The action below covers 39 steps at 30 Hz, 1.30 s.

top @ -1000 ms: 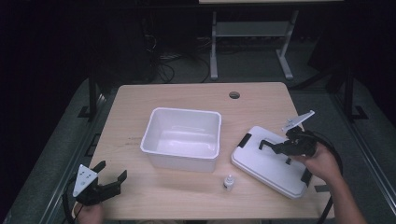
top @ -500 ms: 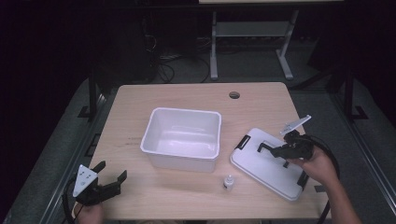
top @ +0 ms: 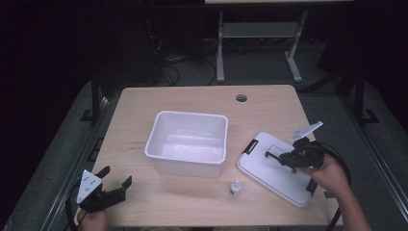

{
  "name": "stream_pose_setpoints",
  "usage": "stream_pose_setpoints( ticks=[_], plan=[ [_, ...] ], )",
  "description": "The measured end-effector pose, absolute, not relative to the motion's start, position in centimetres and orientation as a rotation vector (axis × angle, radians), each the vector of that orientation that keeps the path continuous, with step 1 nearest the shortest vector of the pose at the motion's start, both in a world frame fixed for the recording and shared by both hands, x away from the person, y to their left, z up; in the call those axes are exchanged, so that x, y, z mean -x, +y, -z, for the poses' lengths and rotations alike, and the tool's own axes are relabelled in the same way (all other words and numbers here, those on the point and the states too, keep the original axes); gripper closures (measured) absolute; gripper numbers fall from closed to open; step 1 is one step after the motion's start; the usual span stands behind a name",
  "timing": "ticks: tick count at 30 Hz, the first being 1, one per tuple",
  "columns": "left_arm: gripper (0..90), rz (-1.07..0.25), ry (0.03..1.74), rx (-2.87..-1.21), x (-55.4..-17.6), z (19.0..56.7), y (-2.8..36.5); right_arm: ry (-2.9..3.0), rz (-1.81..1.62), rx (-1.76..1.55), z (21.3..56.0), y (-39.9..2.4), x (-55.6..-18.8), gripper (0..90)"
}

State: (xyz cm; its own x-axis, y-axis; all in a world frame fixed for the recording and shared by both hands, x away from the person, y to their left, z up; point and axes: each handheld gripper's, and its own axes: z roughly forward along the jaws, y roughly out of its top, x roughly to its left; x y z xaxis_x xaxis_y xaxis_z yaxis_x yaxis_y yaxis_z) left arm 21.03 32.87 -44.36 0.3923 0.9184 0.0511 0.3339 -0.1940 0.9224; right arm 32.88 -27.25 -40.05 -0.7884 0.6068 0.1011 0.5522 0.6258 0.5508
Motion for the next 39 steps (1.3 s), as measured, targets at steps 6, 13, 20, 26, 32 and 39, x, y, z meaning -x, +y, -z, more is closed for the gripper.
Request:
stream_pose_setpoints(
  ticks=[6, 13, 20, 26, 32, 39],
  plan=[
    [13.0, -0.803, 1.097, -1.738, -21.0, 44.4, 32.7, 2.749, -0.897, -0.967, 40.1, -27.1, -32.0, 70.4],
    [13.0, -0.802, 1.095, -1.742, -21.1, 44.3, 32.7, 2.739, -0.903, -0.943, 39.1, -26.9, -31.2, 65.5],
    [13.0, -0.804, 1.094, -1.741, -21.1, 44.3, 32.7, 2.729, -0.909, -0.897, 38.1, -25.9, -30.3, 62.0],
    [13.0, -0.805, 1.090, -1.742, -21.1, 44.3, 32.7, 2.750, -0.924, -0.856, 38.2, -24.8, -29.7, 59.1],
    [13.0, -0.799, 1.094, -1.742, -21.1, 44.3, 32.7, 2.758, -0.943, -0.829, 38.2, -23.8, -29.1, 55.4],
    [13.0, -0.800, 1.091, -1.745, -21.1, 44.3, 32.6, 2.787, -0.967, -0.795, 38.6, -22.6, -28.3, 51.1]
  ],
)
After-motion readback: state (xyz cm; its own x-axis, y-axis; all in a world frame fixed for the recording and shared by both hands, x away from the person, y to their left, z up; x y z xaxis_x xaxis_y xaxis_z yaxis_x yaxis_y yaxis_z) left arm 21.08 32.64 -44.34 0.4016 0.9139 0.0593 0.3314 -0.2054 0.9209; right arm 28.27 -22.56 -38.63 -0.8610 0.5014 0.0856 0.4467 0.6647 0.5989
